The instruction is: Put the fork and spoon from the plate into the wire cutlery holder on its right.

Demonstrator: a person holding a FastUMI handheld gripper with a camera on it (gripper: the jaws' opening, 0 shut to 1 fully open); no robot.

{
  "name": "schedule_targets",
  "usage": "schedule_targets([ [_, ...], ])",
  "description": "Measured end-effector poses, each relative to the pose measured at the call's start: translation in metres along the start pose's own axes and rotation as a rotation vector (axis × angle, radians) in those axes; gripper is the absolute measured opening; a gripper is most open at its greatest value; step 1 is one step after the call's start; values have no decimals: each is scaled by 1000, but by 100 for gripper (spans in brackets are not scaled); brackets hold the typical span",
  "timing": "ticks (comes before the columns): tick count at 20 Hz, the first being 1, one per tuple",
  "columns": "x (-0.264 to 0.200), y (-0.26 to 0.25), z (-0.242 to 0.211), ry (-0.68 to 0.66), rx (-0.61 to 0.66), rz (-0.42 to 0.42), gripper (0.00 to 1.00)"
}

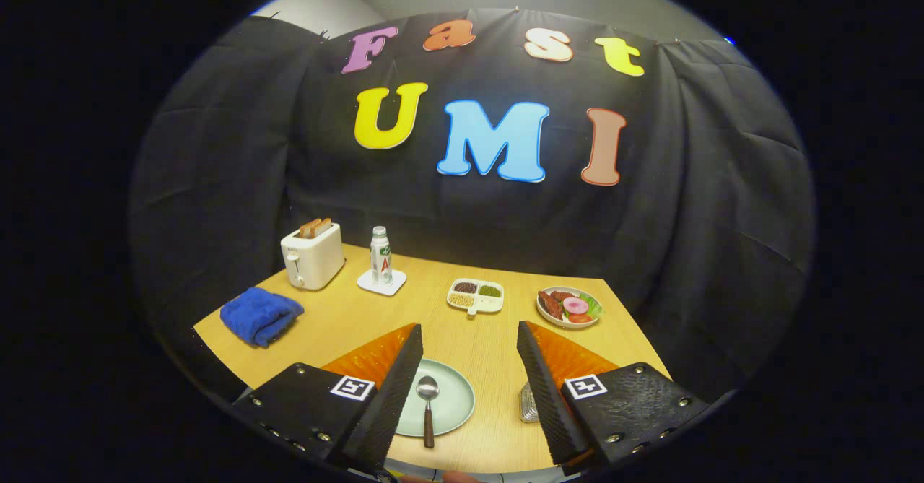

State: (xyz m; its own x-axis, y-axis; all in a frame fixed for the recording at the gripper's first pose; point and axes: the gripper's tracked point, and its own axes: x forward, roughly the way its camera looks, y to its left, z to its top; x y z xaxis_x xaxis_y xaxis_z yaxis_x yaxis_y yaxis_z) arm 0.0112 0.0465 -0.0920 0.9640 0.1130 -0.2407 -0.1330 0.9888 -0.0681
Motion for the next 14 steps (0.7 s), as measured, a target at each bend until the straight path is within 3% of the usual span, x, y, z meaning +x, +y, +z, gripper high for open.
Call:
schedule_targets([
  [8,17,24,-54,144,-14,68,81],
  [14,27,36,-108,345,63,123,81],
])
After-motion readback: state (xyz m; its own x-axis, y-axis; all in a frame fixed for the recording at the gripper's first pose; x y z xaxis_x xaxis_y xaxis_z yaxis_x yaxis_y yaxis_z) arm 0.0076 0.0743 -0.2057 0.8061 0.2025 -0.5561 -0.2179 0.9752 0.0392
